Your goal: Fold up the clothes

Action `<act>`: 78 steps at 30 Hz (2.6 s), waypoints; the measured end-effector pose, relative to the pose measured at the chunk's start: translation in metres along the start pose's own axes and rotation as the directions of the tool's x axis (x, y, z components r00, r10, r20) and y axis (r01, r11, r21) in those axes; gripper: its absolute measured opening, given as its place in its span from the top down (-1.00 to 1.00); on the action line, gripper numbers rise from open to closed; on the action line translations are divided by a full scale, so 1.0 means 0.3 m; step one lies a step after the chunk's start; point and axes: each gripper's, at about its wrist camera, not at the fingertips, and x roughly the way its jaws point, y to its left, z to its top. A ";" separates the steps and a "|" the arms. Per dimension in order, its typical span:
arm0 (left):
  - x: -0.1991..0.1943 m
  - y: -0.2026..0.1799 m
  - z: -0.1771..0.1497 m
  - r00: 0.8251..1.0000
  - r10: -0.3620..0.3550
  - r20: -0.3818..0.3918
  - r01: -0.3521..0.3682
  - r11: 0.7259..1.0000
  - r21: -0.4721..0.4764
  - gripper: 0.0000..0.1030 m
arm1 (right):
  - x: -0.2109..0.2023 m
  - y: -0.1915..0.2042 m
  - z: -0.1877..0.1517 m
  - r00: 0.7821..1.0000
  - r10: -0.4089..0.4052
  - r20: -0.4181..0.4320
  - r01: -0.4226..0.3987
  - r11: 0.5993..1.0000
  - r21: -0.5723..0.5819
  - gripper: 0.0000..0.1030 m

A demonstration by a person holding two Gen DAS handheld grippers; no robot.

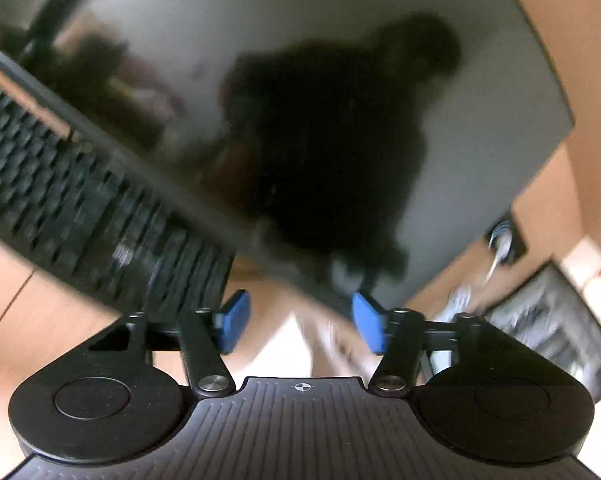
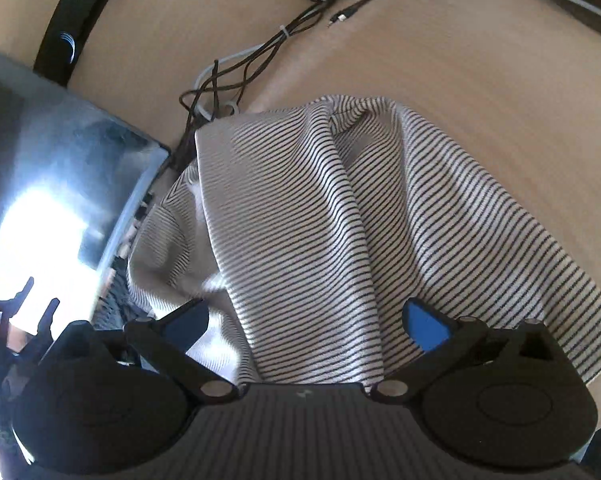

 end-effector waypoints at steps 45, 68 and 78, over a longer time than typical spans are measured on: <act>0.201 -0.333 -0.358 0.937 0.164 -0.308 0.030 0.842 0.538 -0.85 | 0.002 0.207 0.389 0.905 -0.230 0.358 0.426 0.495 -0.757 -0.33; -0.001 0.011 -0.043 0.849 0.512 0.132 -0.519 0.759 0.392 0.86 | 0.040 0.173 -0.100 0.896 -0.330 0.298 0.409 0.347 -0.844 -0.44; 0.066 -0.202 -0.288 0.976 0.165 -0.140 -0.062 0.833 0.549 -0.60 | 0.099 0.174 -0.108 0.884 -0.360 0.297 0.398 0.250 -0.883 -0.44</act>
